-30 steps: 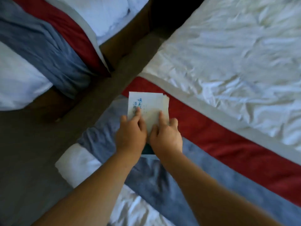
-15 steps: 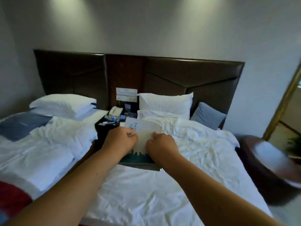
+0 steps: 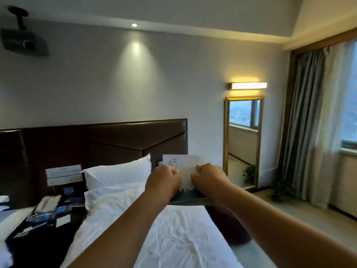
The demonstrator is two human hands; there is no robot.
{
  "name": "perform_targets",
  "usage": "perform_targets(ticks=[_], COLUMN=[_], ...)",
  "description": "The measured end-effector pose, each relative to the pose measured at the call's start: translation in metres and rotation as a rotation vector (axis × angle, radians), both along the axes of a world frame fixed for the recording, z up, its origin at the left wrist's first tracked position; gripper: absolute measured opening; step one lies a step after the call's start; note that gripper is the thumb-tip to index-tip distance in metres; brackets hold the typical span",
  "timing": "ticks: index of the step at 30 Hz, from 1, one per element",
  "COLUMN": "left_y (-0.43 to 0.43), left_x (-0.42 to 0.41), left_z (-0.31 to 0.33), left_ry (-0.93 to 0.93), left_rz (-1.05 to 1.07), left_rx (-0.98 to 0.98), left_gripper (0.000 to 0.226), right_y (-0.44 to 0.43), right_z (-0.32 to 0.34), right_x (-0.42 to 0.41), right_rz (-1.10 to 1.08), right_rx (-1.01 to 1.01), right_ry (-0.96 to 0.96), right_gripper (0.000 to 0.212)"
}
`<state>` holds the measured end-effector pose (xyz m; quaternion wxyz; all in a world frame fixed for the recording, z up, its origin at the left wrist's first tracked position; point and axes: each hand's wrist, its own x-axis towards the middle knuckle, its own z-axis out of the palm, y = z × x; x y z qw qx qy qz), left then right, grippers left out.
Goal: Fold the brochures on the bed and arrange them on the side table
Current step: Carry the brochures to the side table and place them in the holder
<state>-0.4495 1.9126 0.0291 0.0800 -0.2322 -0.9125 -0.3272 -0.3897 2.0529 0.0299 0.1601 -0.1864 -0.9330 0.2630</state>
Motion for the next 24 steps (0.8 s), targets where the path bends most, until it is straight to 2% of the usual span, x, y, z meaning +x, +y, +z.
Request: perform_targets(ticks=[2, 7, 11, 15, 20, 24], left_y=[0.050, 0.185, 0.294, 0.380, 0.474, 0.556], left_x=[0.026, 0.123, 0.230, 0.340, 0.443, 0.507], left_z=[0.005, 0.010, 0.012, 0.007, 0.015, 0.024], left_ry=[0.018, 0.029, 0.021, -0.017, -0.037, -0.066], left_rz=[-0.121, -0.453, -0.723, -0.922, -1.132, -1.240], left_rx=[-0.064, -0.092, -0.069, -0.042, -0.033, -0.039], left_gripper=[0.041, 0.040, 0.038, 0.038, 0.036, 0.035], right_y=[0.043, 0.145, 0.217, 0.280, 0.352, 0.414], right_z=[0.005, 0.007, 0.018, 0.022, 0.031, 0.037], right_x=[0.041, 0.182, 0.309, 0.426, 0.538, 0.608], right_rz=[-0.123, -0.432, -0.673, -0.870, -1.004, -1.057], right_rx=[0.023, -0.028, -0.015, -0.016, -0.008, -0.032], right_ry=[-0.017, -0.016, -0.045, -0.094, -0.127, -0.085], right_gripper=[0.030, 0.026, 0.028, 0.018, 0.026, 0.024])
